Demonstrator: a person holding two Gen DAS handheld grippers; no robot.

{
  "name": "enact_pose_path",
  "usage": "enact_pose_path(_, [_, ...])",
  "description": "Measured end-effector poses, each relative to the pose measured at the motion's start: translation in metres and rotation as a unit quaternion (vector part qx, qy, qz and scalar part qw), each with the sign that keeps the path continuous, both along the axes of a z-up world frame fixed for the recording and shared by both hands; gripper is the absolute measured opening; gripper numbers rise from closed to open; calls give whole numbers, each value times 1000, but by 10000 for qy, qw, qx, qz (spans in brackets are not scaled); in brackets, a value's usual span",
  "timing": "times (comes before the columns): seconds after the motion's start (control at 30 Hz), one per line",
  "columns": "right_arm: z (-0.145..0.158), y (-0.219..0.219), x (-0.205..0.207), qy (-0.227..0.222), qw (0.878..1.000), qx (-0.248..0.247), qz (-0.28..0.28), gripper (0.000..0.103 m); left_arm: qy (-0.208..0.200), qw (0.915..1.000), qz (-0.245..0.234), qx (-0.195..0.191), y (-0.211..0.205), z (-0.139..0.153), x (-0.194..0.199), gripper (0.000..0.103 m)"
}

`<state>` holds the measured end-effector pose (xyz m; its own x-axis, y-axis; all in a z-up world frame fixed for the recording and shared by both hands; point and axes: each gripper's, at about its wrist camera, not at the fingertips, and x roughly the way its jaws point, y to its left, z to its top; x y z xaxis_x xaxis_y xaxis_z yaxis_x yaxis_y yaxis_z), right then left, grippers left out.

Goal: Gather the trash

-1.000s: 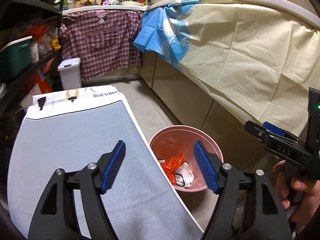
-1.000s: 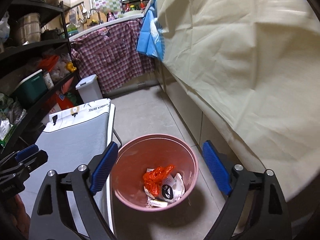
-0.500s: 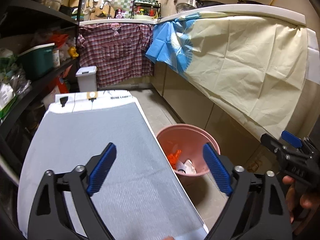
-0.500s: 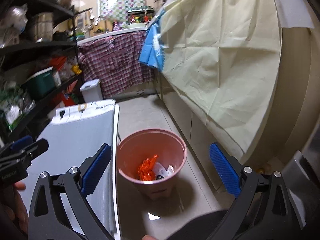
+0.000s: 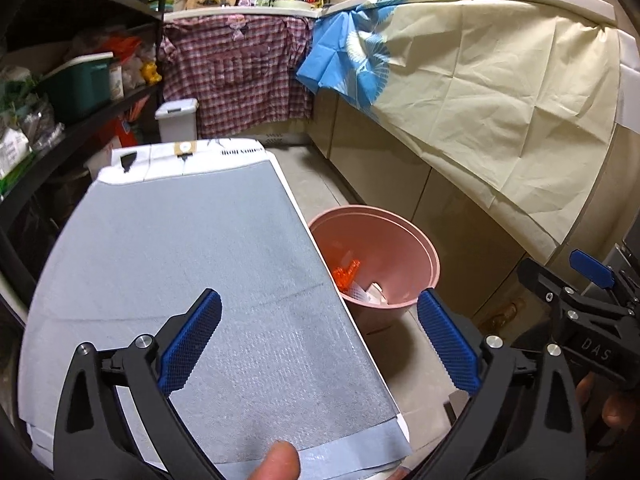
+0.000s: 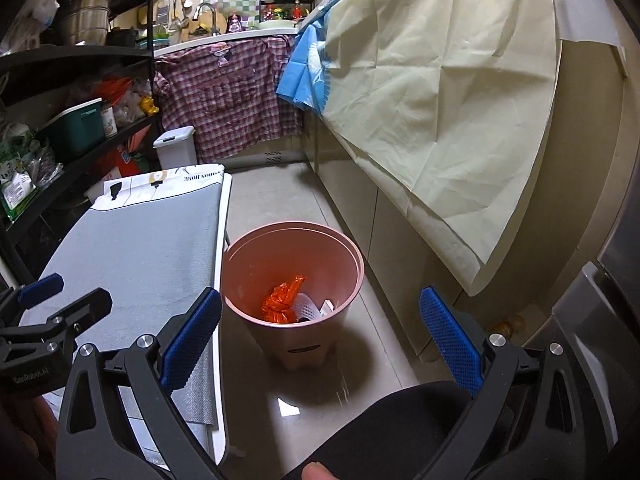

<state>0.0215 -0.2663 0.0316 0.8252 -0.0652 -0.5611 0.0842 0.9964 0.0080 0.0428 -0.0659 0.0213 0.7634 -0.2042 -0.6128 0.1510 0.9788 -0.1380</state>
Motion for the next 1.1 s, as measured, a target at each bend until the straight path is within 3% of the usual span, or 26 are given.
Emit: enact_pose_path(1.1, [0,-1,3,-17,10000,19,-25,98,-99,9998,-171,-27,-14,0,-1,95])
